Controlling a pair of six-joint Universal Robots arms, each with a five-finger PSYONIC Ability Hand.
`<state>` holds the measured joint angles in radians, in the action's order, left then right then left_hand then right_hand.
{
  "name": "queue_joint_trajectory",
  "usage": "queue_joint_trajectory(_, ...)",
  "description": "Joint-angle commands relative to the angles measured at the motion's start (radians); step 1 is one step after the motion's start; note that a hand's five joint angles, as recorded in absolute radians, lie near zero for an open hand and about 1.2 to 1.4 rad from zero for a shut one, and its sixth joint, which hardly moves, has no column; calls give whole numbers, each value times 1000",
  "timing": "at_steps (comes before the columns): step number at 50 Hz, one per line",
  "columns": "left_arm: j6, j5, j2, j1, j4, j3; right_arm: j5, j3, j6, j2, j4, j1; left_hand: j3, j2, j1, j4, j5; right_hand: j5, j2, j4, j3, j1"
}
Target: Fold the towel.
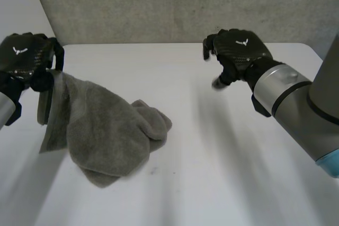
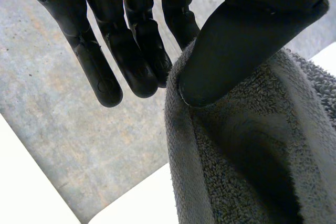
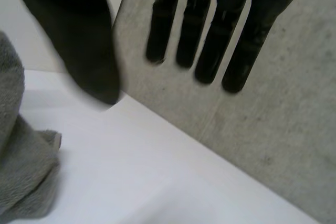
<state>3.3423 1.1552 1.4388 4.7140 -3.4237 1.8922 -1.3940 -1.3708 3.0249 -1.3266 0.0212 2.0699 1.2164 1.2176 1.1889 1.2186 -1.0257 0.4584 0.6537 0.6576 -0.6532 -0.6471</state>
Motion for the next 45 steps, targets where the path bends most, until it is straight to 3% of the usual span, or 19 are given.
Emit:
queue_joint_trajectory(1, -61, 0, -14, 0, 57, -61, 0, -10, 115, 89, 23, 4, 180, 179, 207, 178, -196, -348, -369, -373, 369, 362)
queue_joint_trajectory(8, -63, 1, -9, 6, 67, -73, 10, -2, 215, 222, 13, 41, 180, 179, 207, 178, -196, -296, -316, -320, 316, 310)
queue_joint_trajectory(22, -64, 6, -9, 5, 67, -77, 6, 134, 221, 484, -58, 173, 180, 179, 207, 178, -196, -119, -140, -144, 140, 134)
queue_joint_trajectory(42, -86, 6, -11, 5, 70, -76, -2, 271, 241, 632, -106, 254, 180, 179, 207, 178, -196, 136, 115, 111, -116, -122)
queue_joint_trajectory(44, -87, 6, -11, 5, 72, -77, -2, 277, 259, 644, -106, 256, 180, 179, 207, 178, -196, 384, 363, 359, -364, -370)
queue_joint_trajectory(45, -87, 6, -11, 5, 72, -77, -2, 277, 259, 644, -106, 256, 180, 179, 207, 178, -196, 386, 365, 361, -365, -371)
